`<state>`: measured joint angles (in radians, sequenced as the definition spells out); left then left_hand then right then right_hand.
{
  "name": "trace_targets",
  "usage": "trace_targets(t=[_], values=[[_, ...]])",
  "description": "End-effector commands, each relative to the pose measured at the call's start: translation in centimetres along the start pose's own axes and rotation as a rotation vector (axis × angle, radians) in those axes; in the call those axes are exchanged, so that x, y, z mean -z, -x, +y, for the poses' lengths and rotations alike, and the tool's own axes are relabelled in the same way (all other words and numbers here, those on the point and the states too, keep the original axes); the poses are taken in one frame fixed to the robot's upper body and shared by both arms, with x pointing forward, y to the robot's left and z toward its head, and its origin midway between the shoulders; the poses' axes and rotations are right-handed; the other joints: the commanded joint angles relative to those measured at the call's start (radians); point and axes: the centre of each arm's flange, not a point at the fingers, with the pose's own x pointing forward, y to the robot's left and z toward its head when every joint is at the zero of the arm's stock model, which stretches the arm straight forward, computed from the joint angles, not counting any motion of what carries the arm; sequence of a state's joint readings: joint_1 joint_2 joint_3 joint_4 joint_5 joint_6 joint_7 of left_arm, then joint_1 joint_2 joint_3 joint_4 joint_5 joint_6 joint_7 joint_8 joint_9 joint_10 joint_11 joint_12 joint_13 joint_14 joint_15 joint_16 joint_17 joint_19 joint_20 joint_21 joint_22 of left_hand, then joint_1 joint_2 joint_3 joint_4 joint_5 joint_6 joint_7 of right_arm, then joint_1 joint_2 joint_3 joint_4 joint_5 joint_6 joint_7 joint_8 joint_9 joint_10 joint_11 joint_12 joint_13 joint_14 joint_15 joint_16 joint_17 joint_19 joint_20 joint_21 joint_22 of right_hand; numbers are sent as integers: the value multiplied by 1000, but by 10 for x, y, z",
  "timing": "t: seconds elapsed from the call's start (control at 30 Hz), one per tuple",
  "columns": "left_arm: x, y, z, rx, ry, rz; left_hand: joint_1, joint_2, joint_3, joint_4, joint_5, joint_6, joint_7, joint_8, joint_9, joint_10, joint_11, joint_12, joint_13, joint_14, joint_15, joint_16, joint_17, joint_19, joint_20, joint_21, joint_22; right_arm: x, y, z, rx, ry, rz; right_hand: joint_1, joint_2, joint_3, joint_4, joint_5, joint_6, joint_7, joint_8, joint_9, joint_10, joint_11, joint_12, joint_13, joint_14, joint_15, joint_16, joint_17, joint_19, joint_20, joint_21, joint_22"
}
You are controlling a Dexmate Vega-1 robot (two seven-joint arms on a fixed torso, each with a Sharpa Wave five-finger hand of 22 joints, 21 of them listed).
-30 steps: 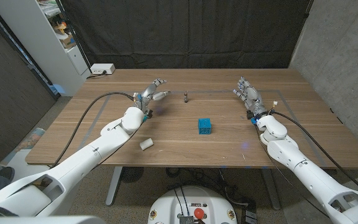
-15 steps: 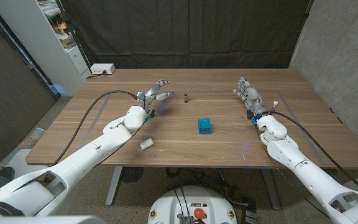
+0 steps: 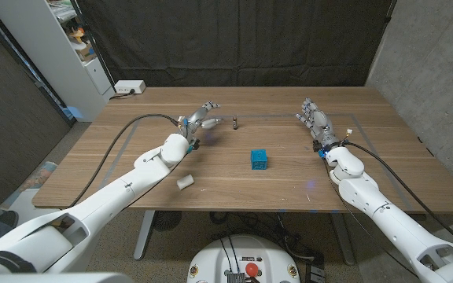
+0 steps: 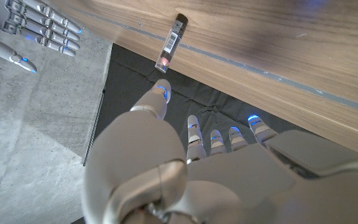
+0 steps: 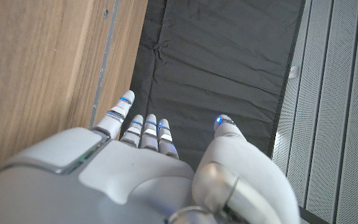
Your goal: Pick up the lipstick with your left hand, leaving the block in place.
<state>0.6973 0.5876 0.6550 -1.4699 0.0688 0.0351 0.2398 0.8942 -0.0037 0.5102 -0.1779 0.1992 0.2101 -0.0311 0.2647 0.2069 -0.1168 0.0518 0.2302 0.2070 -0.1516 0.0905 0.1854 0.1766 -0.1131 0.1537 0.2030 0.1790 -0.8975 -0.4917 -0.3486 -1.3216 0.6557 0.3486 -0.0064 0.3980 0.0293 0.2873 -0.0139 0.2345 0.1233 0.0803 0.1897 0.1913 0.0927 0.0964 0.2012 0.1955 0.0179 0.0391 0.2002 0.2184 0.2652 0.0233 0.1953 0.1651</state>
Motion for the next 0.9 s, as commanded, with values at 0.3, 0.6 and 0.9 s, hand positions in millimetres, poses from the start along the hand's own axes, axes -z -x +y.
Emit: trace_targets(t=[0.3,0.6,0.9], values=[[5,-2,-10,-21,40,26,23,0,-3,8,-6,40,9,14,5,17,4,6,1,0,1,3,3,-1,-3,-2,4,0,4,-4,1,8,12,1,10,0,-8,1,5,-6,8,1,2,3,-2,0,4,10,3,1,3,10,-4,5],[2,-9,-23,0,43,32,26,2,-5,11,-7,44,11,13,5,21,3,7,1,2,2,4,3,-1,-1,-2,4,-2,4,-7,2,9,11,1,11,0,-9,1,6,-7,8,1,2,3,-2,0,4,10,3,1,3,9,-4,5],[-2,-15,-32,25,36,29,28,3,-8,13,-7,49,10,13,5,24,1,8,0,2,1,4,3,0,1,-2,4,0,5,-9,8,6,15,0,11,0,-10,1,6,-7,8,1,3,3,-2,0,4,10,4,1,3,10,-4,5]])
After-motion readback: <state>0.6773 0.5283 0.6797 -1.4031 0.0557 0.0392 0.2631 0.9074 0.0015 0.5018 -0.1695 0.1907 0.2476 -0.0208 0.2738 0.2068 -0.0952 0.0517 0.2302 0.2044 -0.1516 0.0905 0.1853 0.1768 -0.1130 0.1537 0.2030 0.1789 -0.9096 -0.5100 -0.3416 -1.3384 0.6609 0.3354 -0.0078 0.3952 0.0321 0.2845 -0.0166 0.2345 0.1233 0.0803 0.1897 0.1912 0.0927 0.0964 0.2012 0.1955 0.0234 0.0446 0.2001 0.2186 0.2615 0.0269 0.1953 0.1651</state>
